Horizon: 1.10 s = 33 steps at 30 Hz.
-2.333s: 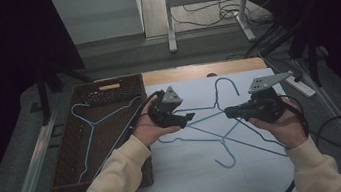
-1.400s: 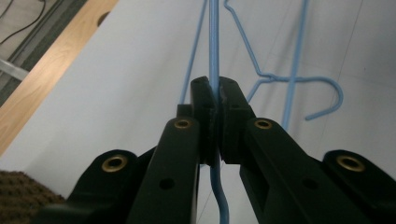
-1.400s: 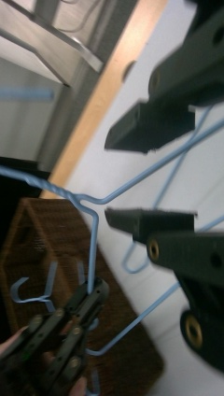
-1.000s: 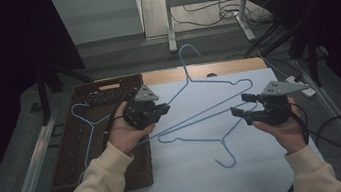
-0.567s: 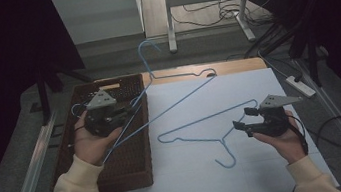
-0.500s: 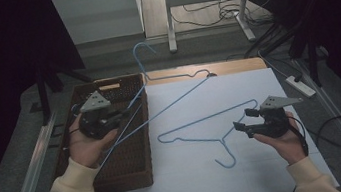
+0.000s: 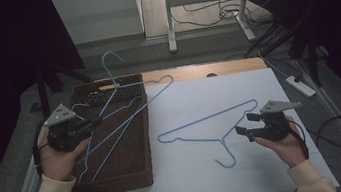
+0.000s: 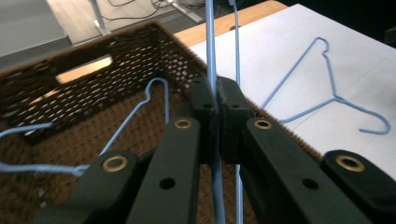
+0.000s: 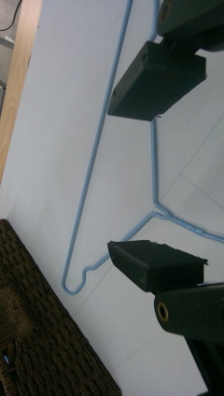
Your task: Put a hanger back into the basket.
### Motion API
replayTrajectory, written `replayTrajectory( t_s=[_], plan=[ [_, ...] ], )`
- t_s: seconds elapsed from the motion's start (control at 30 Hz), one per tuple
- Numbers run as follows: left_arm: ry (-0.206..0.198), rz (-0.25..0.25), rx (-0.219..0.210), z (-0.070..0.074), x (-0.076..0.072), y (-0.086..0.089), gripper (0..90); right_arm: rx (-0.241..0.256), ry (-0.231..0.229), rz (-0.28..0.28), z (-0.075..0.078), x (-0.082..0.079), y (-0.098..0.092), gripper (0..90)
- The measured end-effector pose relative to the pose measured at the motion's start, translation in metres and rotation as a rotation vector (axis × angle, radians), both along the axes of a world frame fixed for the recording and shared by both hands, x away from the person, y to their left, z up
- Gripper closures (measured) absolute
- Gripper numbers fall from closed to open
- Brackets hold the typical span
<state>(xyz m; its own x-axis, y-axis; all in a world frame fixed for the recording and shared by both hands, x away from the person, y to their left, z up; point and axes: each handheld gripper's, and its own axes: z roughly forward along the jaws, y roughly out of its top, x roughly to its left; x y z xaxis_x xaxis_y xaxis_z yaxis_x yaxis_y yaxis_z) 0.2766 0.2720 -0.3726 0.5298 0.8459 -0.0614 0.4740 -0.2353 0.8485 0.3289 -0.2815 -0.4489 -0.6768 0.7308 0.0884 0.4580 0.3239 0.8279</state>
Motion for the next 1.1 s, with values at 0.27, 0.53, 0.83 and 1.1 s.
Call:
replayTrajectory(
  t_s=[0.27,0.53,0.83,1.1],
  plan=[
    [0.004,0.076,-0.017,-0.009,-0.012,0.026,87.4,-0.002,0.006,-0.011,-0.002,-0.001,-0.003,29.6],
    [-0.012,0.133,-0.019,-0.008,-0.02,0.046,87.4,-0.005,0.008,-0.009,-0.003,-0.001,-0.003,29.7],
    [0.02,0.162,-0.005,-0.021,-0.02,0.054,87.4,-0.008,0.015,-0.006,-0.005,0.0,-0.002,29.6],
    [0.068,0.16,0.029,-0.035,-0.01,0.046,87.4,-0.01,0.019,-0.005,-0.005,0.0,-0.002,29.5]
  ],
)
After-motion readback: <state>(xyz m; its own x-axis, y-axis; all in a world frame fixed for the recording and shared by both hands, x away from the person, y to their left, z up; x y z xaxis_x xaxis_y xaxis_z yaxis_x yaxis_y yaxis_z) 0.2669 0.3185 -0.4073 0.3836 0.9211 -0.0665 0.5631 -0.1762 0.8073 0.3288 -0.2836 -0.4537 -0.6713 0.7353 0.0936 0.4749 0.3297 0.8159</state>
